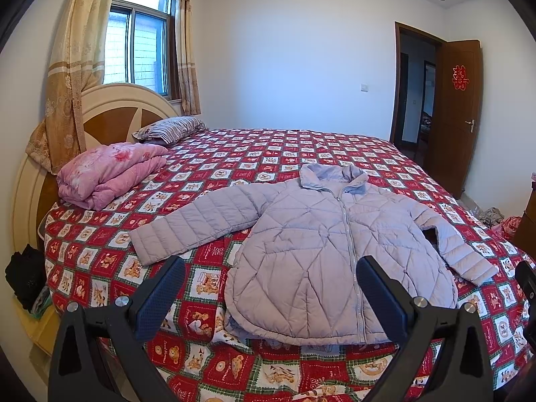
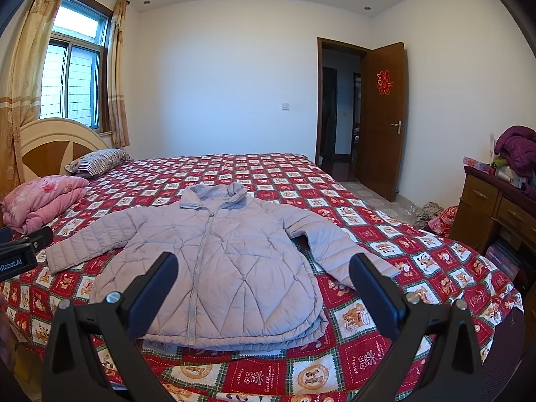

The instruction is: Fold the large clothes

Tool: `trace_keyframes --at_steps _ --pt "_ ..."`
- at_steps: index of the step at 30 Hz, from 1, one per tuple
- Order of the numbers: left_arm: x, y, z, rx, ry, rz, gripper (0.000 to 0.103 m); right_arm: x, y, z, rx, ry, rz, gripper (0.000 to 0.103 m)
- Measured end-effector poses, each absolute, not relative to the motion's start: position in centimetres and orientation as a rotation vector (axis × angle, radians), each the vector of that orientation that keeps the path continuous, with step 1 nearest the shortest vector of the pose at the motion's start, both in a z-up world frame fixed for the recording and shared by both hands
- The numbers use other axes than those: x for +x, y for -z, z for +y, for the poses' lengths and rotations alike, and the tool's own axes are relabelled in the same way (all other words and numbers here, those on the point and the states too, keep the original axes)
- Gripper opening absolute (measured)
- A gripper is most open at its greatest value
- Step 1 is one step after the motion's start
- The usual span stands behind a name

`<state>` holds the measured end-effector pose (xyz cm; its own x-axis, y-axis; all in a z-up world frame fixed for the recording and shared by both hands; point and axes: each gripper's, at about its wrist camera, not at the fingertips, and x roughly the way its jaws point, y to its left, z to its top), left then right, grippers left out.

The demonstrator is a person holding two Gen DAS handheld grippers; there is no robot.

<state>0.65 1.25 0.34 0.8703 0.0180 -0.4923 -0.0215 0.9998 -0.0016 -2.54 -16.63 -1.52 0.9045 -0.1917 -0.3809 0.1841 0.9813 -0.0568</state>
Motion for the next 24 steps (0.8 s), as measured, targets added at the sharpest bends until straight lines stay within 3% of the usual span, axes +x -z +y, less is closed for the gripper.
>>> trace_keyframes --at_steps 24 --pt "3.5 2.1 1.4 0.012 -0.016 0.532 0.102 -0.3 3.5 -17.4 -0.021 0.186 0.457 0.103"
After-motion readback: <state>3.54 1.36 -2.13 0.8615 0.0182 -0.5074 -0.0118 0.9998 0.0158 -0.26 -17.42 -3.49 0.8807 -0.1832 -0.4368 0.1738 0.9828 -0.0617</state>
